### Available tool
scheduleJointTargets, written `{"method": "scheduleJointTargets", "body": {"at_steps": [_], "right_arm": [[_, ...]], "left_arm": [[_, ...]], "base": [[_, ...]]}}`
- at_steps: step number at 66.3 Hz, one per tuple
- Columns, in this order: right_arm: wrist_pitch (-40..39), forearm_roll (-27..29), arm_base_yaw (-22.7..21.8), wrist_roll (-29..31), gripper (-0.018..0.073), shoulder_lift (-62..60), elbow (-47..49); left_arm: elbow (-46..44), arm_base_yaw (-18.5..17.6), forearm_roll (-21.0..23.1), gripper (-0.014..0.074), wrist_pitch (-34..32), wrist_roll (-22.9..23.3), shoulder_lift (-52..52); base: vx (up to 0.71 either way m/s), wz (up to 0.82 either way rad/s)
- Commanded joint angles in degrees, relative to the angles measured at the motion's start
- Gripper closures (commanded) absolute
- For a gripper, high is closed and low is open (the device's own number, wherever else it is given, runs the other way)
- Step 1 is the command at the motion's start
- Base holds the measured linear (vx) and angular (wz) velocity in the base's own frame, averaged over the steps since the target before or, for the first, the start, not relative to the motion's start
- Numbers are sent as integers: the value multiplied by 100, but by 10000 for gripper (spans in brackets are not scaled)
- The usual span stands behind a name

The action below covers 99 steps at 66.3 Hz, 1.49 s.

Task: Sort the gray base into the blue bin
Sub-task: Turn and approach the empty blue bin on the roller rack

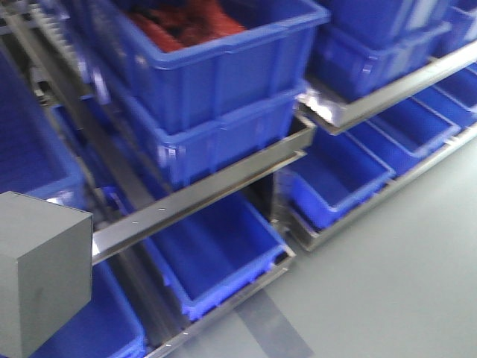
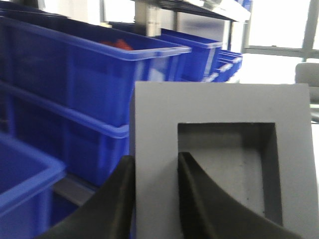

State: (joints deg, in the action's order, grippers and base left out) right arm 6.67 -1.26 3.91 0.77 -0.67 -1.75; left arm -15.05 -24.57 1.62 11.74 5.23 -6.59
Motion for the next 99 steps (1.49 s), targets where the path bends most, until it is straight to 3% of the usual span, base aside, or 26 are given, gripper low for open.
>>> {"method": "scheduleJointTargets", "body": {"at_steps": [1, 50, 99], "right_arm": [[-446, -64, -27, 31, 568, -65, -79], [-446, -64, -27, 31, 568, -65, -79], [-446, -64, -27, 31, 568, -65, -79]], "left_arm": [[-164, -27, 55, 602, -636, 37, -54], [-164, -27, 55, 602, -636, 37, -54], [-164, -27, 55, 602, -636, 37, -54]], "base": [[18, 74], [17, 65], [10, 10]]}}
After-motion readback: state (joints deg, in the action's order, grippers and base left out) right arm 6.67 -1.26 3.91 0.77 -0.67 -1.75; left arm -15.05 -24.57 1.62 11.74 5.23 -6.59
